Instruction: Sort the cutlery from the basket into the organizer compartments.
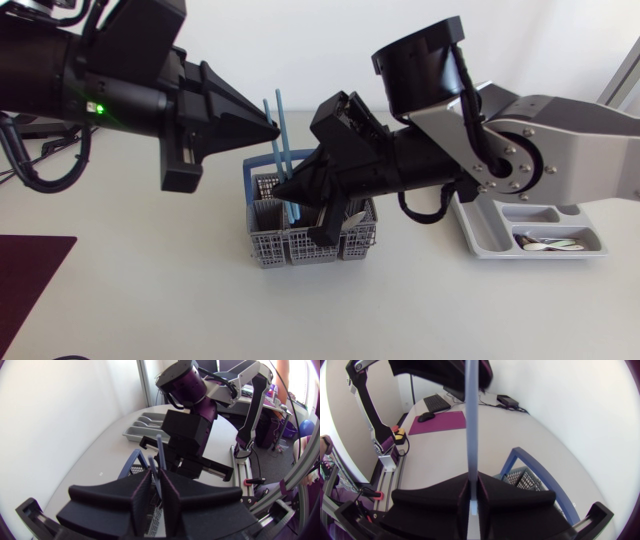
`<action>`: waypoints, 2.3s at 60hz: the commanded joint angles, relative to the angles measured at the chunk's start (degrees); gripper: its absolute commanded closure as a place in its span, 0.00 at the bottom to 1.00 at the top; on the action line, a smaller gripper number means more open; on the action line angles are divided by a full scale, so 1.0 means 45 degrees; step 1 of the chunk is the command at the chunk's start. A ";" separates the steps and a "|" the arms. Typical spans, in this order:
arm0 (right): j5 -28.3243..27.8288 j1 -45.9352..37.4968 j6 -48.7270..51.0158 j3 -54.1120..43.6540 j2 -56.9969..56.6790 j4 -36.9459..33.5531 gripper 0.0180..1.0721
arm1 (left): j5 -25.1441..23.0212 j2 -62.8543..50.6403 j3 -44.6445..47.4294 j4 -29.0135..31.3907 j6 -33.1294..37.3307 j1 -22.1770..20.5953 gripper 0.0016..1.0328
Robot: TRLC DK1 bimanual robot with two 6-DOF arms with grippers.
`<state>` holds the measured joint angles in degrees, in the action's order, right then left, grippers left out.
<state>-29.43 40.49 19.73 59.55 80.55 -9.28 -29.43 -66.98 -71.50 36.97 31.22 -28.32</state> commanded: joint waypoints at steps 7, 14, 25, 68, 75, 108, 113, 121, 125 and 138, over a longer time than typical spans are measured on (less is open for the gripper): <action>0.0251 -0.0092 -0.0145 0.0107 0.0556 -0.0516 0.95 | 0.0095 0.0861 -0.0360 -0.0306 -0.0454 0.0413 0.36; 0.0505 -0.0072 -0.0028 0.0243 0.0673 -0.0770 0.95 | 0.0095 0.1017 -0.0594 -0.0384 -0.0649 0.0706 0.25; 0.0661 -0.0580 0.0011 0.0614 -0.0362 -0.1942 0.95 | 0.0095 0.1213 -0.0809 -0.0520 -0.0747 0.1585 0.18; 0.1403 -0.8861 -0.0165 0.1689 -0.0459 -0.5790 0.95 | 0.1814 0.0842 0.3156 -0.3040 -0.0024 -0.0094 0.17; 0.2048 -0.9759 -0.0145 0.1552 0.0517 -0.5829 0.95 | 0.2380 0.0451 0.3585 -0.3411 0.0151 -0.0758 0.17; 0.3962 -1.1674 -0.0399 0.1845 0.5146 -0.5165 0.95 | 0.4138 0.0021 0.4816 -0.4466 0.0366 -0.2672 0.17; 0.4079 -1.1654 -0.0438 0.1982 0.5771 -0.4950 0.95 | 0.4157 0.0021 0.4855 -0.4466 0.0366 -0.2731 0.17; 0.4235 -1.1654 -0.0575 0.2118 0.6591 -0.4501 0.95 | 0.4177 0.0021 0.4894 -0.4466 0.0347 -0.2848 0.17; 0.4353 -1.1634 -0.0634 0.2157 0.6923 -0.4286 0.91 | 0.4314 0.0021 0.4933 -0.4485 0.0347 -0.2965 0.17; 0.4372 -1.1674 -0.0731 0.2138 0.7236 -0.3876 0.59 | 0.4450 -0.0194 0.4952 -0.4622 0.0347 -0.3180 0.17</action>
<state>-10.22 -11.75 18.00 68.97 111.87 -27.40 -9.93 -66.57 -50.50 16.88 31.97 -41.95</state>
